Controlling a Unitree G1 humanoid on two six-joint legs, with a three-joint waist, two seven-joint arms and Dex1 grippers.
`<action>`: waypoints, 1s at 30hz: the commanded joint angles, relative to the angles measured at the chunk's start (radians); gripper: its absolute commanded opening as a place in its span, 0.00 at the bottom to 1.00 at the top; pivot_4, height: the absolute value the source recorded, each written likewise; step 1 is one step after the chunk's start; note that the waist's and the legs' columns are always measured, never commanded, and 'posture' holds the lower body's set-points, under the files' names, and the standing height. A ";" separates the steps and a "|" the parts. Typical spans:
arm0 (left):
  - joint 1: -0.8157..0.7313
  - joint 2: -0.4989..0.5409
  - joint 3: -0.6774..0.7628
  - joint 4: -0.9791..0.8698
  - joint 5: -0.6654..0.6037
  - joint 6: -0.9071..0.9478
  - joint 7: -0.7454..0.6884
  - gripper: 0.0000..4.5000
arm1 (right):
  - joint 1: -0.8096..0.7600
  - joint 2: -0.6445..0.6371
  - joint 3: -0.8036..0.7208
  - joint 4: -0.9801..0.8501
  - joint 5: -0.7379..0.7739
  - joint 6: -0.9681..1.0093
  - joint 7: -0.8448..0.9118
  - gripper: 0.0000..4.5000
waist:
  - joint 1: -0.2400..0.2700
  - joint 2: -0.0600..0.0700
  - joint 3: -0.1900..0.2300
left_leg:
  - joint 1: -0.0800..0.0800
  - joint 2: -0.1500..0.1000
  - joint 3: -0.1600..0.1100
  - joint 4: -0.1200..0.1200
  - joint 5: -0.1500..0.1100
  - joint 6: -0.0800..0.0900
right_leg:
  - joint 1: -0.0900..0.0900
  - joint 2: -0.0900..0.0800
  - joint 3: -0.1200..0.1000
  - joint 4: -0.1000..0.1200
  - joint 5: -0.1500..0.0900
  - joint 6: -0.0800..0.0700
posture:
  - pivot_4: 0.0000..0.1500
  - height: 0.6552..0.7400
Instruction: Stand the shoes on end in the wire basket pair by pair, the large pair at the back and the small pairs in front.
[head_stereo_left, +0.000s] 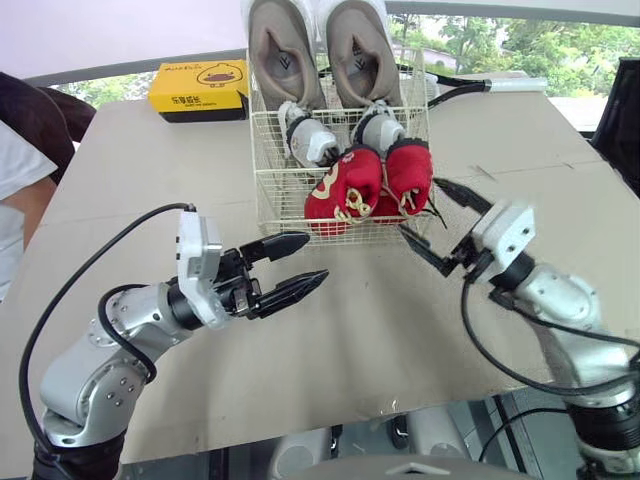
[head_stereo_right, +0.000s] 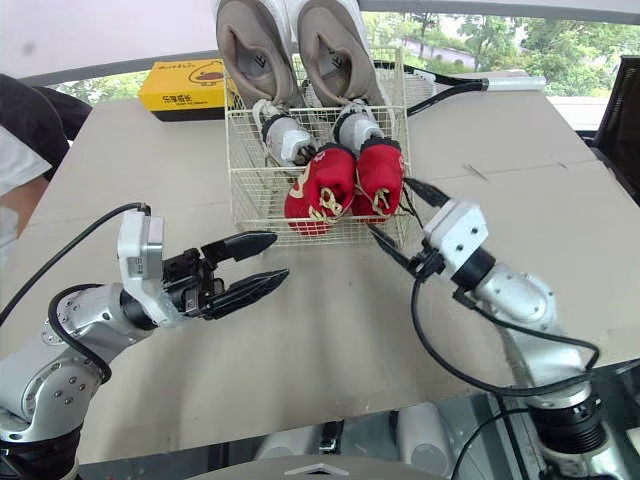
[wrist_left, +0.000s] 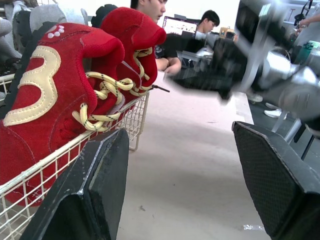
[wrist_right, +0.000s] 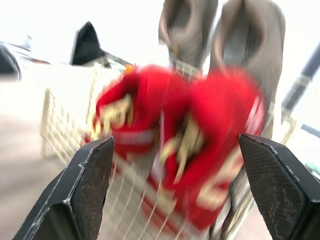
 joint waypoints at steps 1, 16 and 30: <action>0.000 0.001 0.000 -0.001 0.004 -0.025 -0.020 0.79 | -0.036 -0.054 -0.046 -0.076 0.094 0.113 0.039 0.84 | 0.001 0.000 0.000 | 0.000 0.000 0.000 0.000 0.000 0.000 | 0.000 0.000 0.000 0.000 0.000 0.000 | 1.00 1.00; 0.004 -0.015 -0.023 0.023 0.031 -0.056 -0.036 0.79 | -0.227 -0.131 0.077 0.129 0.032 0.239 0.161 0.84 | 0.004 -0.004 -0.002 | -0.001 -0.001 0.000 0.000 -0.001 0.002 | 0.001 -0.004 -0.003 -0.003 0.000 0.000 | 1.00 1.00; 0.059 -0.038 -0.025 0.035 0.059 -0.116 -0.067 0.79 | -0.495 -0.061 0.139 0.165 0.103 0.426 0.200 0.84 | -0.002 -0.002 -0.001 | -0.001 -0.001 -0.001 0.000 -0.001 0.002 | 0.000 -0.004 -0.003 -0.002 0.000 0.000 | 1.00 1.00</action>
